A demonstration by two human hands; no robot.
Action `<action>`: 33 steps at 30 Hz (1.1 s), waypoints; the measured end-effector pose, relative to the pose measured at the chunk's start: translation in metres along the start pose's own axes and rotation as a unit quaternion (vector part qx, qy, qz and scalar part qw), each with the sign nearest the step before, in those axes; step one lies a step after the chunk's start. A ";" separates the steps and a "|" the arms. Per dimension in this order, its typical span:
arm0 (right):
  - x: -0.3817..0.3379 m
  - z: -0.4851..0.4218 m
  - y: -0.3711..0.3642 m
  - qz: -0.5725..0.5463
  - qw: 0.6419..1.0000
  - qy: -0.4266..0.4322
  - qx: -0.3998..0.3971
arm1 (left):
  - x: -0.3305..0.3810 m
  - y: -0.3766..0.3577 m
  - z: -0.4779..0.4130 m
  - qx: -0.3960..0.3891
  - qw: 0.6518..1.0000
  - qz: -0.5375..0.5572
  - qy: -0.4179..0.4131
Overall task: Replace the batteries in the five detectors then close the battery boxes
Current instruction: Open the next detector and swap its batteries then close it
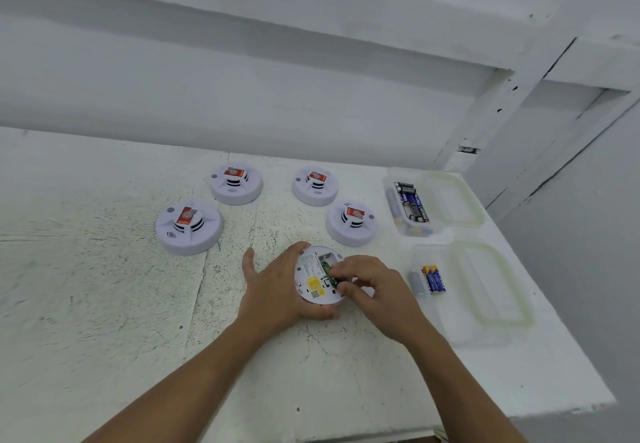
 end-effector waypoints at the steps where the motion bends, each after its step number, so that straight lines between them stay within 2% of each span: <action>1: 0.000 0.000 0.001 -0.004 1.000 0.002 0.003 | 0.000 0.000 0.000 -0.001 1.000 -0.002 0.000; 14: -0.002 -0.007 -0.004 -0.021 0.998 -0.054 0.028 | -0.003 -0.002 -0.002 0.007 1.000 -0.030 -0.005; 23: -0.005 -0.015 -0.005 -0.051 0.992 -0.113 -0.003 | -0.002 -0.003 -0.002 0.026 0.998 -0.048 -0.021; 26: -0.006 -0.018 -0.004 -0.126 0.978 -0.166 -0.004 | 0.000 0.001 0.000 0.065 0.997 -0.004 -0.040; 29: -0.006 -0.022 -0.003 -0.241 0.943 -0.227 -0.022 | 0.001 0.007 0.002 0.122 0.989 0.044 -0.065; 31: -0.011 -0.025 -0.003 -0.287 0.921 -0.252 -0.072 | 0.003 0.010 0.004 0.156 0.983 0.049 -0.088; 33: -0.017 -0.028 -0.002 -0.282 0.917 -0.249 -0.132 | 0.004 0.010 0.006 0.172 0.979 0.035 -0.105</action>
Point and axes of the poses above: each hand's wrist, its own z-axis away from the middle knuckle, its own y-axis out of the back of the hand, x = y × z, the point moved 4 cm from there along -z, towards the middle knuckle, and after that the axes turned 7 degrees about z, right-handed, at the moved point
